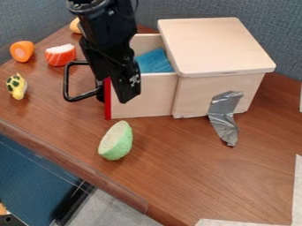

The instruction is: Put the green object inside the drawer

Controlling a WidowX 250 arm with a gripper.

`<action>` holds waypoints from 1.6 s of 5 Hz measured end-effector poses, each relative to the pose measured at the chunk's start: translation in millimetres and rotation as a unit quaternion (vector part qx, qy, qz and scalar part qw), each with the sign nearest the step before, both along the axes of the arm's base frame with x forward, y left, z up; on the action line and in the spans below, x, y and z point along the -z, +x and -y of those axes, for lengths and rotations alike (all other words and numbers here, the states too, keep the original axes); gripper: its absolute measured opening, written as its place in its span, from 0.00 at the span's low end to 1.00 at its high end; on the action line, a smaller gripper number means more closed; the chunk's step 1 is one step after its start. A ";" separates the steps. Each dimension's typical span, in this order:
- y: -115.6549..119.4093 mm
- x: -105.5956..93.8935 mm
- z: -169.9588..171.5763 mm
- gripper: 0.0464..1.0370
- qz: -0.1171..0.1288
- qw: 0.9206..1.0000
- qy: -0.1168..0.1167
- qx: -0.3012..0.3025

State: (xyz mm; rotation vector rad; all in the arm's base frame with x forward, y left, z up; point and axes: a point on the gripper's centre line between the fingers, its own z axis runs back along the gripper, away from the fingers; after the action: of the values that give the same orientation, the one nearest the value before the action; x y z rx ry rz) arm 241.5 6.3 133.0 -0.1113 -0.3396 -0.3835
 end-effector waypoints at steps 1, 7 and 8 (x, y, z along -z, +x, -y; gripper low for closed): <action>-1.7 5.5 -0.2 0.96 -0.009 1.000 -0.001 -0.004; -15.0 73.7 38.5 0.96 0.042 0.992 0.114 -0.024; -7.4 87.2 35.8 0.96 0.044 0.991 0.122 -0.039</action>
State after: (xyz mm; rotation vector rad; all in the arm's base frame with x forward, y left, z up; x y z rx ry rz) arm 234.1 -29.5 45.8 0.1587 -0.3807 -0.3503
